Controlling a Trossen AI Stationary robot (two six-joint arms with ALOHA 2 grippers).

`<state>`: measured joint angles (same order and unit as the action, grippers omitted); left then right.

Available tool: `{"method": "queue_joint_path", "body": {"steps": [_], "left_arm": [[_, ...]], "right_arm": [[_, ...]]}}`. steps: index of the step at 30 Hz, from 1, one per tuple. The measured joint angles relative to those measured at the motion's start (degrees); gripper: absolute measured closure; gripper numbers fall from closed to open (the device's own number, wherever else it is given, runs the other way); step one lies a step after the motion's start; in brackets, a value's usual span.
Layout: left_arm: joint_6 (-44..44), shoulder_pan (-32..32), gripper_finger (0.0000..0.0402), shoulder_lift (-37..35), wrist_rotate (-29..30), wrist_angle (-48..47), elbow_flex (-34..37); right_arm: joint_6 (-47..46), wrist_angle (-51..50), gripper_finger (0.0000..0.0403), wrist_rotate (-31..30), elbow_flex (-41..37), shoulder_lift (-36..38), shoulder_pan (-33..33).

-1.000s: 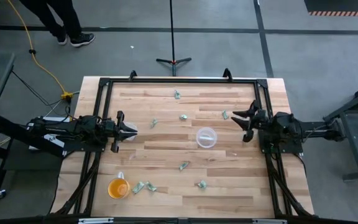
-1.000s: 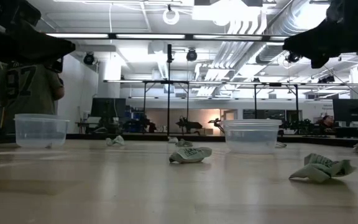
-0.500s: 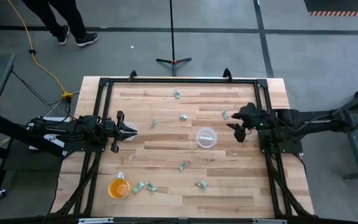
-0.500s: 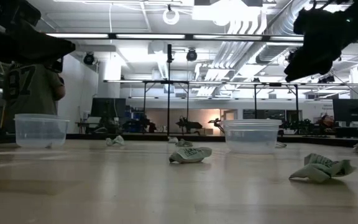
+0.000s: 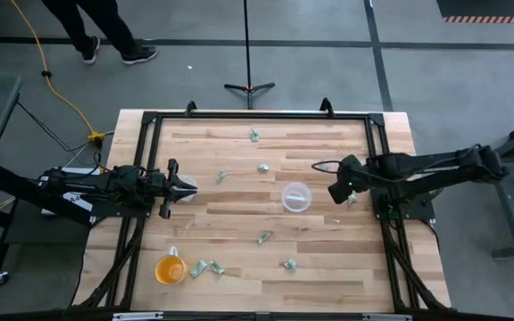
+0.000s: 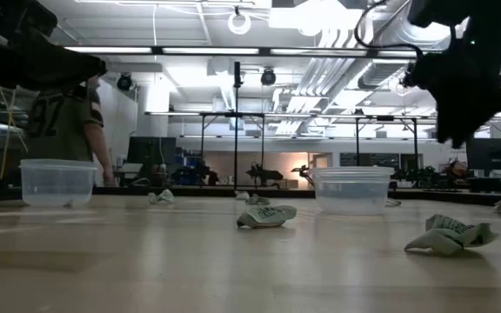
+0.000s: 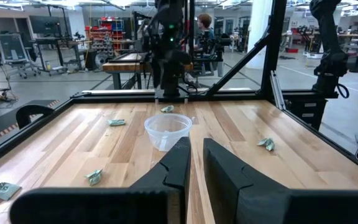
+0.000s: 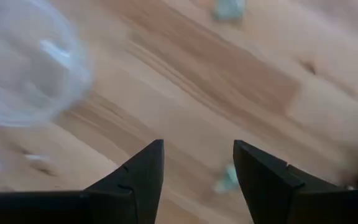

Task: Pick and place items into bin
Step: Put the stevia pack into the right transparent bin

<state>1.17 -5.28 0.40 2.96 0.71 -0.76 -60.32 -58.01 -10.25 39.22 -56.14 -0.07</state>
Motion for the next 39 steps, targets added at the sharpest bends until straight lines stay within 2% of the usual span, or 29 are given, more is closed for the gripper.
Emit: {"method": "queue_joint_path", "body": {"steps": [5,11,25,32,39], "left_arm": [[0.0,0.0,0.0321,0.0,0.0,0.0,0.0],[0.0,0.0,0.0321,0.0,0.0,0.0,0.0],[0.0,0.0,0.0321,0.0,0.0,0.0,0.0],[0.0,0.0,0.0321,0.0,0.0,0.0,0.0],[0.0,0.0,0.0321,0.0,0.0,0.0,0.0]], "right_arm": [[-7.1,-4.9,0.0212,2.4,-1.2,-1.6,1.4],[-11.3,-4.0,0.0202,3.2,-3.0,-4.7,2.5],[-13.0,-2.7,0.0203,6.8,-3.8,-15.7,2.5],[-13.0,0.8,0.0203,3.1,-3.8,-20.3,2.5],[-13.0,2.7,0.0203,4.6,-3.8,-24.5,2.5]]}}
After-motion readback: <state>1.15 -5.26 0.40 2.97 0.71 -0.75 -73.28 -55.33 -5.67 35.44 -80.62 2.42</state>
